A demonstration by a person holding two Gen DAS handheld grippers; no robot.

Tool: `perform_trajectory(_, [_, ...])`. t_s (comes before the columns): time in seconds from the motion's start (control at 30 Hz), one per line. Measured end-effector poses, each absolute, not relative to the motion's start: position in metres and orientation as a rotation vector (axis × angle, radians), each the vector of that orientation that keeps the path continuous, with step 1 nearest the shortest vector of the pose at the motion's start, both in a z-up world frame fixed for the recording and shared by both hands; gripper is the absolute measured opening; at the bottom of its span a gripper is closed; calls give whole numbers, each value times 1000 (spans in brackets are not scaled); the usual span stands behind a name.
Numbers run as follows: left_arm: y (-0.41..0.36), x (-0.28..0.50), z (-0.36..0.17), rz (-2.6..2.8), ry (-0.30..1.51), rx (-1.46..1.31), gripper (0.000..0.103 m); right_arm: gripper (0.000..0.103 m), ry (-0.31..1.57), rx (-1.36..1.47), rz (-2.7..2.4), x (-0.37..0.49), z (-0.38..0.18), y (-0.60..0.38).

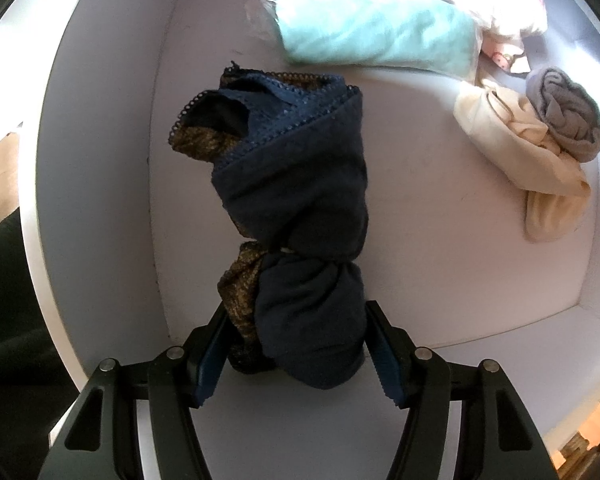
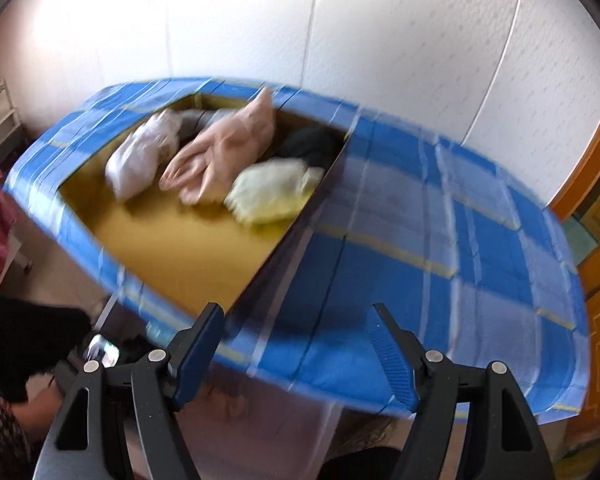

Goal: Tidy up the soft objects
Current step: 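Move the open right gripper back down into the drawer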

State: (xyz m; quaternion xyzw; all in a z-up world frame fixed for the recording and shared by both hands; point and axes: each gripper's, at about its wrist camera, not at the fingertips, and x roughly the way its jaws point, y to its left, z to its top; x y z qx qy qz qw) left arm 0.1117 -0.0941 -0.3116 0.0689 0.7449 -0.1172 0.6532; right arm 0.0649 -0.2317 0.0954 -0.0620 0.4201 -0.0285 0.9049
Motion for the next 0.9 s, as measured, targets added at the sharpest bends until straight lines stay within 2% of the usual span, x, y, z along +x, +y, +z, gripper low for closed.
perform_trajectory(0.33, [-81,109,-302,-271,1675,152,64,75,1029,-73,29,34,1,-217])
perform_trajectory(0.63, [-69,104,-291,-283,1655,116,64,75,1261,0,53,48,-100,-212])
perform_trajectory(0.9, [-46,109,-261,-294,1596,-44,64,75,1343,19,67,68,-147,-200])
